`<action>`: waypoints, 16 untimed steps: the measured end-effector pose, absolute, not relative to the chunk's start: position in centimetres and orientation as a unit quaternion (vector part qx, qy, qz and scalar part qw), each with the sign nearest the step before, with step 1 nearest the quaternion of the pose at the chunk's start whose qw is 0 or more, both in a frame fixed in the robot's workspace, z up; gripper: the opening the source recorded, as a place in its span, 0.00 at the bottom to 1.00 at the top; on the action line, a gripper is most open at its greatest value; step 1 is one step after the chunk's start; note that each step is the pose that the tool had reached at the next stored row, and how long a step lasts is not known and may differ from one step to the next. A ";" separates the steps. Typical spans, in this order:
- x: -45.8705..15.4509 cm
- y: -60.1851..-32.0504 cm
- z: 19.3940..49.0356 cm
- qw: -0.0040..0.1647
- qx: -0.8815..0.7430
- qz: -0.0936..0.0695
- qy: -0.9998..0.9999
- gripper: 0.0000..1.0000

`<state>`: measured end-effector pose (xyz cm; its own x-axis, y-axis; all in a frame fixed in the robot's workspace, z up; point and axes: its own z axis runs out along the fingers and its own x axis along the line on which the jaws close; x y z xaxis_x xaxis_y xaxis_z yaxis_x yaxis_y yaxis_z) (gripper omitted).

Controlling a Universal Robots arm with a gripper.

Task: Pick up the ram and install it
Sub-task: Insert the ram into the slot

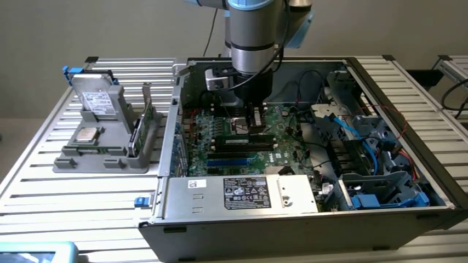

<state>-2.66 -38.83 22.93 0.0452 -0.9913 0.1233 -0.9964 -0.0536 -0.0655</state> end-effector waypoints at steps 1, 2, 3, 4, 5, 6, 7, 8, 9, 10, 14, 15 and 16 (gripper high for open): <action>-2.7 -38.8 22.9 0.019 0.723 0.067 -0.688 0.14; -2.7 -38.8 22.9 0.019 0.723 0.068 -0.688 0.14; -2.7 -38.9 22.9 0.019 0.723 0.068 -0.688 0.14; -2.7 -38.9 22.9 0.019 0.723 0.068 -0.688 0.14; -2.7 -38.9 22.8 0.019 0.723 0.068 -0.688 0.14; -2.7 -38.9 22.8 0.019 0.723 0.068 -0.688 0.14; -2.7 -38.9 22.8 0.019 0.723 0.068 -0.688 0.14; -2.7 -38.9 22.8 0.019 0.723 0.068 -0.688 0.14; -2.7 -38.9 22.7 0.019 0.723 0.068 -0.688 0.14; -2.7 -38.9 22.7 0.019 0.723 0.068 -0.688 0.14; -2.7 -38.9 22.6 0.018 0.723 0.068 -0.688 0.14; -2.7 -38.9 22.6 0.018 0.723 0.069 -0.688 0.14; -2.7 -38.9 22.6 0.018 0.723 0.069 -0.688 0.14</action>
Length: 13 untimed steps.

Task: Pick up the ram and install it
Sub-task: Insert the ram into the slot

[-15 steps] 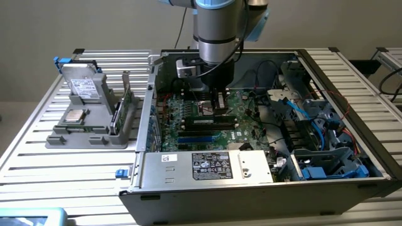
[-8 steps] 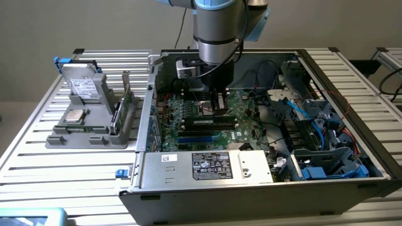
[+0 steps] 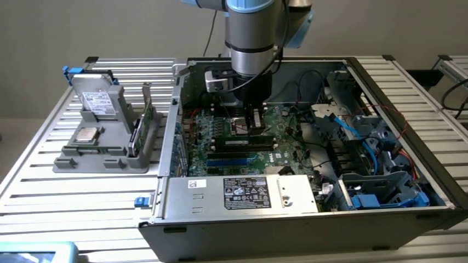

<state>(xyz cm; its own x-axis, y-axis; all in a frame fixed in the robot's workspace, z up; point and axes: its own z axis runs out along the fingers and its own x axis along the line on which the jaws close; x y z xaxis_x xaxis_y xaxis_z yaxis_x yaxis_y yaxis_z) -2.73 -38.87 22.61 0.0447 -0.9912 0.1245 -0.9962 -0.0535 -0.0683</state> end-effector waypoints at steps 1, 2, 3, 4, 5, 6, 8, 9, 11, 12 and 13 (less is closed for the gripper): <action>-2.7 -38.9 22.6 0.018 0.722 0.069 -0.688 0.14; -2.7 -38.9 22.6 0.018 0.722 0.069 -0.688 0.14; -2.7 -38.9 22.6 0.018 0.722 0.069 -0.688 0.14; -2.7 -38.9 22.6 0.018 0.722 0.070 -0.688 0.14; -2.7 -38.9 22.6 0.017 0.722 0.070 -0.688 0.14; -2.8 -38.9 22.5 0.017 0.722 0.070 -0.688 0.14; -2.8 -38.9 22.5 0.016 0.722 0.071 -0.688 0.14; -2.8 -38.9 22.5 0.016 0.722 0.071 -0.688 0.14; -2.9 -38.9 22.4 0.016 0.722 0.072 -0.688 0.14; -2.9 -38.9 22.4 0.016 0.722 0.072 -0.688 0.14; -2.9 -38.9 22.4 0.015 0.722 0.072 -0.688 0.14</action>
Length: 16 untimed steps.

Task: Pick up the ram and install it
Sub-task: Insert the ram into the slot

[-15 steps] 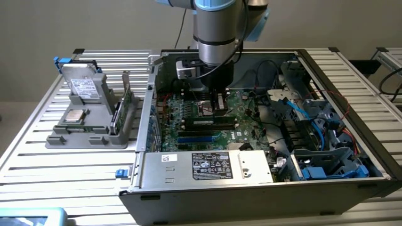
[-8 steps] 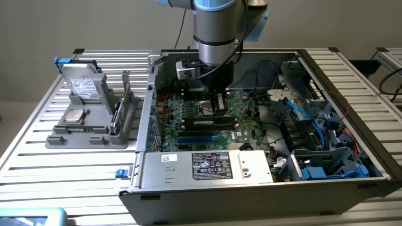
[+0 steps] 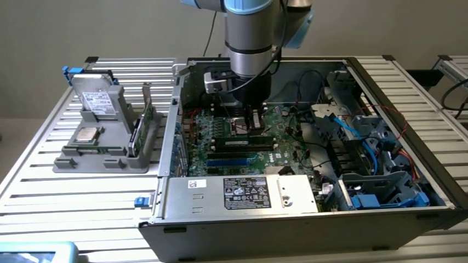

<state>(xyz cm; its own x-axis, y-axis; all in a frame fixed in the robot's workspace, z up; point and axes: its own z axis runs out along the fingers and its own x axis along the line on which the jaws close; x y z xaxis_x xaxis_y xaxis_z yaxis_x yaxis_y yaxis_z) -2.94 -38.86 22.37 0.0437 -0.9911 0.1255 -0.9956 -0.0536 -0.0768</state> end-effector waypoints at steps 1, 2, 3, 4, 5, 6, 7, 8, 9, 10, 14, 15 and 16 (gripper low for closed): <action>-2.9 -38.9 22.4 0.015 0.722 0.072 -0.688 0.14; -2.9 -38.9 22.3 0.015 0.722 0.073 -0.688 0.14; -3.0 -38.9 22.3 0.015 0.722 0.073 -0.688 0.14; -2.9 -38.9 22.3 0.014 0.722 0.073 -0.688 0.14; -2.9 -38.9 22.3 0.014 0.722 0.073 -0.688 0.14; -2.9 -38.9 22.3 0.014 0.722 0.074 -0.688 0.14; -2.9 -38.9 22.3 0.014 0.722 0.074 -0.688 0.14; -2.9 -38.9 22.3 0.013 0.722 0.074 -0.688 0.14; -2.9 -38.9 22.3 0.013 0.722 0.074 -0.688 0.14; -2.9 -38.9 22.3 0.013 0.722 0.074 -0.688 0.14; -3.0 -38.9 22.4 0.014 0.722 0.075 -0.688 0.14; -3.0 -38.9 22.5 0.014 0.722 0.075 -0.688 0.14; -3.0 -38.9 22.6 0.015 0.722 0.075 -0.688 0.14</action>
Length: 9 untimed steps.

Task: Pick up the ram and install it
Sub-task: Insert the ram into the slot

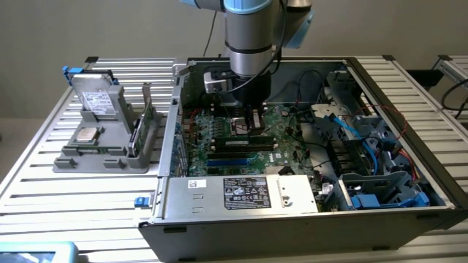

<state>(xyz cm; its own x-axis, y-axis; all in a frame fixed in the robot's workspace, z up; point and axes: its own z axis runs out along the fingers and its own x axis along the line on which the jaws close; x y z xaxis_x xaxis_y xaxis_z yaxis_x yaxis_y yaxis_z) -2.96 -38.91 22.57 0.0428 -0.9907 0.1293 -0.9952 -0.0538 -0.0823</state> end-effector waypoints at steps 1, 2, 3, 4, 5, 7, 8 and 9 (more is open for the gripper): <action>-3.0 -38.9 22.7 0.015 0.722 0.076 -0.688 0.14; -3.0 -38.9 22.8 0.016 0.722 0.076 -0.688 0.14; -3.0 -39.0 22.8 0.016 0.722 0.077 -0.687 0.14; -3.0 -39.0 22.8 0.017 0.722 0.077 -0.687 0.14; -3.0 -39.0 22.8 0.017 0.722 0.078 -0.687 0.14; -3.0 -39.1 22.8 0.018 0.722 0.078 -0.687 0.14; -3.0 -39.1 22.8 0.019 0.722 0.079 -0.687 0.14; -3.0 -39.1 22.8 0.019 0.722 0.080 -0.687 0.14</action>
